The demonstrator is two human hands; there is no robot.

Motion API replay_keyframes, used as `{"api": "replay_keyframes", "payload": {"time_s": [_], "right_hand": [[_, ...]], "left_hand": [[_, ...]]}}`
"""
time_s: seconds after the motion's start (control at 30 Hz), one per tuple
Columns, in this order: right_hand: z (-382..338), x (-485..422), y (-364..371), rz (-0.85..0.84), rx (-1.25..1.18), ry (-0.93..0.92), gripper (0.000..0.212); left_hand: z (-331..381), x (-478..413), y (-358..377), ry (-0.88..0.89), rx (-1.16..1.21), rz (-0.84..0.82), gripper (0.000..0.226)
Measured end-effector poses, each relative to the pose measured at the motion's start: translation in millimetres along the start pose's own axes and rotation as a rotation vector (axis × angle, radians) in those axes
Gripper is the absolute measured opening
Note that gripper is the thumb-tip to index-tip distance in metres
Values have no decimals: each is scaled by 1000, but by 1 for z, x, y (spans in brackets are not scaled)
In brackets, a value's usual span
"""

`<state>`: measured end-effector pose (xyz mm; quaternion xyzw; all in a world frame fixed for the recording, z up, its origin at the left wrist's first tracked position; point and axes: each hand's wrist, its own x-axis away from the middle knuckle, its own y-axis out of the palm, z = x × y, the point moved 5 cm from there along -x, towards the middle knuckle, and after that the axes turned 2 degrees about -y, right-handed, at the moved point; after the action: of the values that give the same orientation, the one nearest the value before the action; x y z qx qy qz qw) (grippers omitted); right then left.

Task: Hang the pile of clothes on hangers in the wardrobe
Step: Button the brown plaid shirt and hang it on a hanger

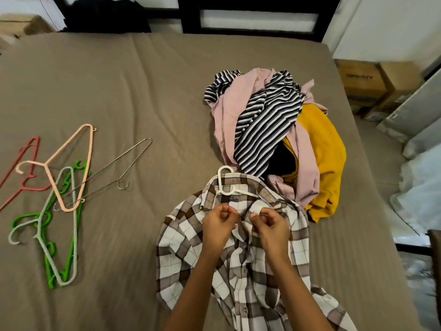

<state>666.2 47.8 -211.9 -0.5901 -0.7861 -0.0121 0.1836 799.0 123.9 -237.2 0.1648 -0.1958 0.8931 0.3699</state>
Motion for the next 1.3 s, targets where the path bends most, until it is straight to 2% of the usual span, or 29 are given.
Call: {"api": "replay_keyframes", "payload": {"time_s": [0.07,0.2,0.27,0.37,0.43,0.53,0.67,0.77,0.97,1.07,1.17,1.3], "right_hand": [[-3,-6,-3,-14,83,-14,24],[2,-10,-11,2,67,25,21],[5,-9,-13,3,44,50,18],[14,-7,-11,-31,31,81,22],[17,-5,-10,-66,-1,99,22],[13,-4,-9,-112,-62,101,20],[0,-2,-9,-167,-171,88,14],[0,-4,-15,-149,-203,115,8],[-11,-8,-32,71,125,-90,21],[-23,-5,-24,26,213,-164,8],[-29,2,-15,-59,251,-174,17],[-33,11,-14,-113,211,-149,24]], "left_hand": [[-12,-7,-3,-100,-33,82,11],[-41,-6,4,-311,-25,155,17],[-49,-6,13,-346,30,165,23],[-43,-8,28,-349,196,116,19],[-38,-13,34,-327,178,122,17],[-28,-17,37,-260,29,113,17],[-19,-19,48,-179,-155,30,13],[-17,-15,58,-148,-231,-51,15],[13,7,33,13,-80,25,3],[32,21,15,78,-20,-50,7],[42,33,4,82,66,-172,9],[43,40,-3,63,108,-184,15]]}}
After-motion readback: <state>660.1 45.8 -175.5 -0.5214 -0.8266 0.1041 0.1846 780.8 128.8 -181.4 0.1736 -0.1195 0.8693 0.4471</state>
